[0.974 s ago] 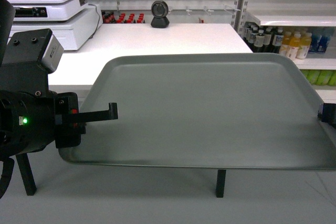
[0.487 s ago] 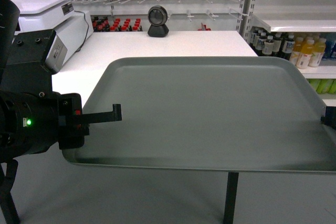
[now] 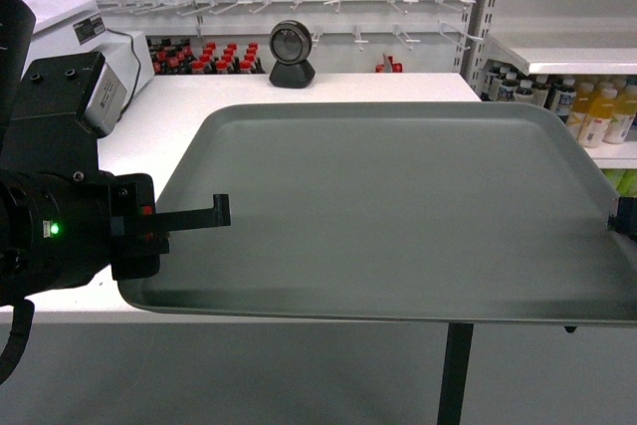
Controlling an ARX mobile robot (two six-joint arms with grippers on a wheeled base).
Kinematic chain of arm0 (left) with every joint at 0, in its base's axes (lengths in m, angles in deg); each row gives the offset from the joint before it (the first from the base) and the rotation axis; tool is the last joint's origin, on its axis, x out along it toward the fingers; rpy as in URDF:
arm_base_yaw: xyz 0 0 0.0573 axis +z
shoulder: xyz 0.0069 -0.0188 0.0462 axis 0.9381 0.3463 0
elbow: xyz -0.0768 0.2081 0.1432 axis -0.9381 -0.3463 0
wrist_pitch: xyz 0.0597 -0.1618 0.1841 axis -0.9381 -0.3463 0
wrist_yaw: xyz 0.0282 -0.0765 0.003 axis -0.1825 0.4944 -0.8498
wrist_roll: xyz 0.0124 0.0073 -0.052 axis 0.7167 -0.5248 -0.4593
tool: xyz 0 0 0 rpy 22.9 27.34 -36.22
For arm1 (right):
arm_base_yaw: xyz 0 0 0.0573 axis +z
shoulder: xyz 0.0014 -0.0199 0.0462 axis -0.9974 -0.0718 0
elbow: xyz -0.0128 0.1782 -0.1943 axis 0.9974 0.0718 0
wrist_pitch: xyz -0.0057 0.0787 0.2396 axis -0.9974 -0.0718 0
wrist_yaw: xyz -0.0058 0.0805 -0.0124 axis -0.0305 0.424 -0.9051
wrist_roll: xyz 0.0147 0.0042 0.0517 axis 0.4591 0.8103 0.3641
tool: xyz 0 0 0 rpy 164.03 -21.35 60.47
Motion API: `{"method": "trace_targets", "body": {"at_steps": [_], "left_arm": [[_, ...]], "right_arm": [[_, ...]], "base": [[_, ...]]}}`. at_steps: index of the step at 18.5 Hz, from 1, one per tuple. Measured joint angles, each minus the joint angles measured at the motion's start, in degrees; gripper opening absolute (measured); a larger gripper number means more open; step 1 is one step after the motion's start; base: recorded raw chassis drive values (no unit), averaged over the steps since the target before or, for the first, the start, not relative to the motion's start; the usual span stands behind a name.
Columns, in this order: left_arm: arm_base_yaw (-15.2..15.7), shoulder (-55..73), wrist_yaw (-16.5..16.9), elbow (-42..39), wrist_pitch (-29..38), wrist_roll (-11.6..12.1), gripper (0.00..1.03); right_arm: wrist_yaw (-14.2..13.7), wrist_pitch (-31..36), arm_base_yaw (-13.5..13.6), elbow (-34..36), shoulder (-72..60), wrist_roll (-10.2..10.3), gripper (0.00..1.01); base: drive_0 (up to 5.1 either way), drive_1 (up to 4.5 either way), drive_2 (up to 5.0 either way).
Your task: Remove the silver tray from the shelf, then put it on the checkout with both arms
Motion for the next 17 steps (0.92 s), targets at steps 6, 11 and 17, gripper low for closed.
{"method": "trace_targets", "body": {"at_steps": [6, 11, 17], "left_arm": [[0.0, 0.0, 0.0, 0.0, -0.1, 0.0, 0.03], [0.0, 0.0, 0.1, 0.1, -0.2, 0.0, 0.03], [-1.2, 0.5, -7.1, 4.6, -12.4, -2.7, 0.03]], "right_arm": [[0.0, -0.1, 0.0, 0.0, 0.0, 0.0, 0.02], [0.3, -0.2, -0.2, 0.0, -0.1, 0.0, 0.02], [3.3, -3.7, -0.4, -1.1, -0.1, -1.4, 0.02]], "base": [[-4.9, 2.49, 2.5], [-1.0, 0.5, 0.5], [0.0, 0.0, 0.0]]}}
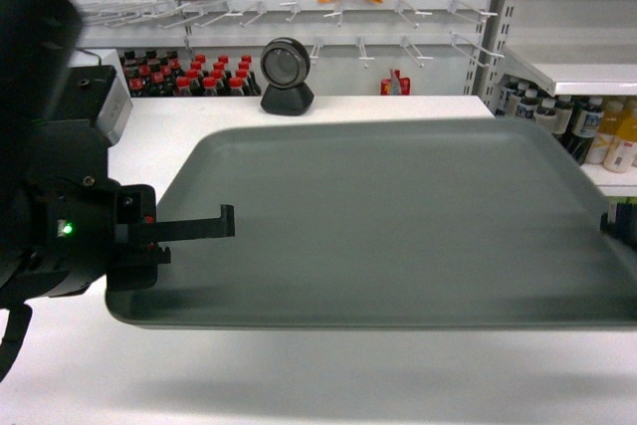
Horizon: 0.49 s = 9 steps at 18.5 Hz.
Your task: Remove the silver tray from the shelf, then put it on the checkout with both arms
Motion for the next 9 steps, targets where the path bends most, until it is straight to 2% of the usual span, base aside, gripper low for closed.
{"method": "trace_targets", "body": {"at_steps": [1, 2, 3, 5, 9], "left_arm": [[0.0, 0.5, -2.7, 2.2, -4.1, -0.9, 0.04], [0.6, 1.1, -3.5, 3.8, -5.0, -1.7, 0.04], [2.2, 2.2, -3.2, 5.8, -4.9, -1.9, 0.04], [5.7, 5.4, -0.8, 9.9, -2.1, -1.3, 0.04], [11.1, 15.0, 4.3, 16.8, 3.1, 2.3, 0.04]], "right_arm": [[2.8, -2.6, 0.0, -2.0, -1.3, -1.7, 0.02], [6.4, -4.6, -0.3, -5.4, -4.0, -3.6, 0.03], [8.3, -4.6, -0.3, -9.1, -7.1, -5.4, 0.03], [9.7, -4.9, 0.2, -16.8, -12.7, -6.5, 0.03], [9.8, -7.6, 2.1, -31.7, -26.6, -6.9, 0.03]], "base": [[0.0, 0.0, 0.0], [0.0, 0.0, 0.0], [0.0, 0.0, 0.0], [0.0, 0.0, 0.0], [0.0, 0.0, 0.0]]}}
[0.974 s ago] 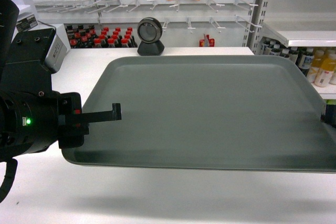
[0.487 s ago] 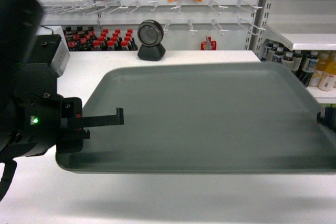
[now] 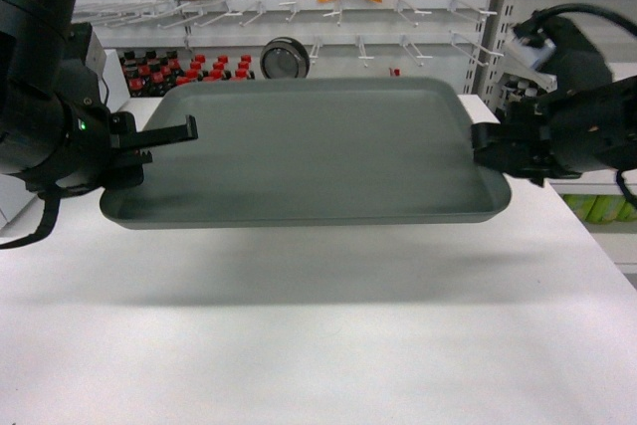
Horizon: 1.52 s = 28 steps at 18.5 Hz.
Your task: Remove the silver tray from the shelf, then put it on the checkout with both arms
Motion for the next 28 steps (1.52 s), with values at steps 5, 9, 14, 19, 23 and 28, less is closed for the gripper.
{"method": "trace_targets", "body": {"at_steps": [5, 9, 14, 19, 23, 28], "left_arm": [[1.8, 13.6, 3.0, 9.3, 1.2, 1.8, 0.03], [1.4, 21.3, 2.6, 14.8, -1.7, 1.7, 0.03], [0.8, 22.4, 2.5, 16.4, 0.3, 1.5, 0.42], [-2.3, 2.1, 0.9, 0.7, 28.1, 4.6, 0.78], [1.2, -2.4, 8.0, -22.8, 56.7, 15.7, 0.35], [3.4, -15.4, 10.2, -33.4, 60.5, 16.9, 0.01]], "right_arm": [[-5.4, -5.2, 1.9, -15.7, -17.1, -2.0, 0.03], [-10.9, -6.4, 3.0, -21.2, -23.8, -3.4, 0.03], [-13.6, 0.7, 3.1, -16.4, -22.0, -4.9, 0.42], [-18.5, 32.2, -4.0, 2.3, -1.8, -1.4, 0.73], [-23.6, 53.5, -3.9, 25.1, 7.6, -2.5, 0.29], [-22.4, 56.9, -4.7, 36.7, 18.7, -3.1, 0.02]], "base": [[0.0, 0.0, 0.0], [0.0, 0.0, 0.0], [0.0, 0.0, 0.0], [0.0, 0.0, 0.0], [0.0, 0.0, 0.0], [0.0, 0.0, 0.0]]}}
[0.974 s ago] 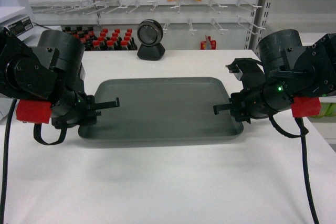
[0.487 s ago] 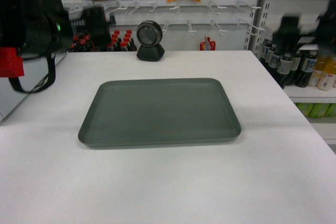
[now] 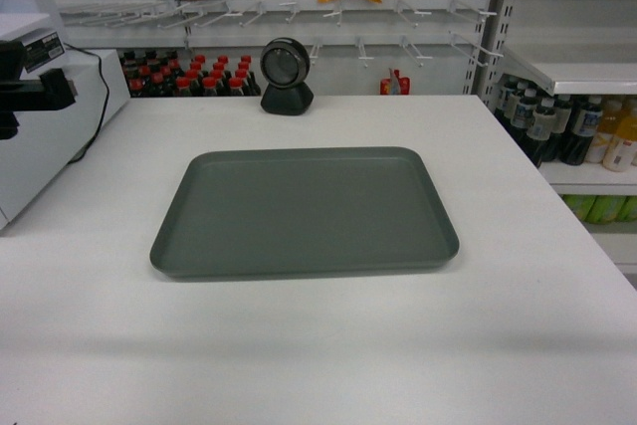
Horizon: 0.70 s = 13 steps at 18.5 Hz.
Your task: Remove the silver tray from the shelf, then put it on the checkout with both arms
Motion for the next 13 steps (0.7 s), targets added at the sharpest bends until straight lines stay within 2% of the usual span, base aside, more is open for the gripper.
{"method": "trace_targets", "body": {"at_steps": [3, 4, 6, 8, 9, 10, 13], "left_arm": [[0.2, -2.4, 0.9, -3.4, -0.5, 0.1, 0.01], [0.8, -4.0, 1.3, -6.4, -1.2, 0.1, 0.01], [2.4, -9.7, 2.0, -11.0, -2.4, 0.1, 0.01], [2.8, -15.8, 3.0, -14.2, -4.1, 0.1, 0.01], [5.0, -18.6, 6.2, -16.1, -6.0, 0.1, 0.01], [6.5, -21.1, 6.3, -17.5, -7.5, 0.1, 0.01], [6.5, -30.1, 6.7, -20.5, -12.7, 0.1, 0.01]], "right_arm": [[0.0, 0.2, -0.4, 3.9, 3.8, 0.0, 0.02], [2.2, -0.2, -2.3, 7.0, 5.6, 0.0, 0.02], [2.6, -1.3, -3.4, 12.3, 10.7, 0.0, 0.02], [3.0, -2.5, -3.3, 15.7, 16.9, 0.0, 0.02], [3.0, -3.9, -3.3, 17.7, 19.7, 0.0, 0.02], [3.0, -5.4, -3.3, 19.4, 22.2, 0.0, 0.02], [3.0, -9.9, -3.3, 22.7, 30.9, 0.0, 0.02]], "base": [[0.0, 0.0, 0.0], [0.0, 0.0, 0.0], [0.0, 0.0, 0.0], [0.0, 0.0, 0.0], [0.0, 0.0, 0.0], [0.0, 0.0, 0.0], [0.0, 0.0, 0.0]]}}
